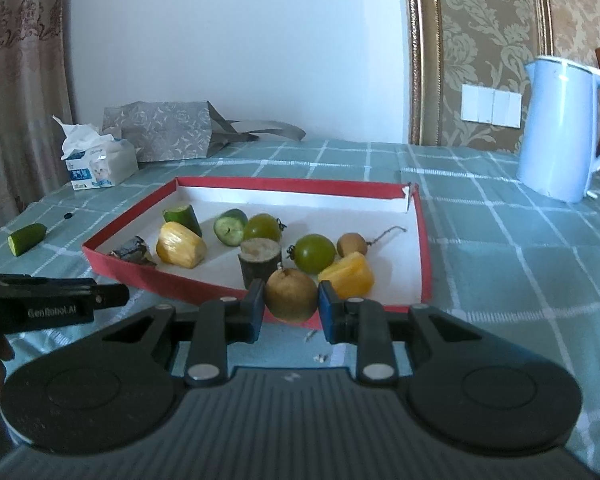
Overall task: Organize fruits
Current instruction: 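Lower the dark chunk into the tray and open the left gripper, then lower the brown round fruit into the tray and open the right gripper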
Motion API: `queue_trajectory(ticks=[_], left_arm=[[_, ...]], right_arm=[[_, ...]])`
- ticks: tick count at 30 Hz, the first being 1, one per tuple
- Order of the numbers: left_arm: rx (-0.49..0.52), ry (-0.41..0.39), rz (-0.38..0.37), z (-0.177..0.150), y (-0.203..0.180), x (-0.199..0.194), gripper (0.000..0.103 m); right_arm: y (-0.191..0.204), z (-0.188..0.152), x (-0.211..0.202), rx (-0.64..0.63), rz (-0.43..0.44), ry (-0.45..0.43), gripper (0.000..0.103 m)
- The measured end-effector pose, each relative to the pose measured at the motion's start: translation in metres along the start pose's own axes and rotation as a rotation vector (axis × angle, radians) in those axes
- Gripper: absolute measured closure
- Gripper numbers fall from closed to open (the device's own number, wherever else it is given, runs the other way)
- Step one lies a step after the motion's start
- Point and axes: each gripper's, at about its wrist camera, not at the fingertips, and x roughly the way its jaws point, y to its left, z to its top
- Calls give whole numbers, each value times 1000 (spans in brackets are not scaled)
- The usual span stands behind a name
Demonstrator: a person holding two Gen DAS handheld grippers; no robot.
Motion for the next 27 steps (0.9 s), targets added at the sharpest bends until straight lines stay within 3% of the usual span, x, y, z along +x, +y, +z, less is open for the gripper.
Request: queue_trajectory(ticks=[11,23,24,25,27], left_arm=[[54,-7,37,-1,-8,2,55],[47,-3,32,0,-7,4,52],[46,-3,29,0,-7,4,48],[46,-4,29,0,-7,4,46],[51,-7,37,0,-8,4,44]], right_arm=[[36,35,32,-120,31,7,76],[52,36,72,-156,16,46,76],[51,36,71,-149,13,37,73],[49,37,70,-143,9,31,63],[46,38,64,-137,-7,9,52]])
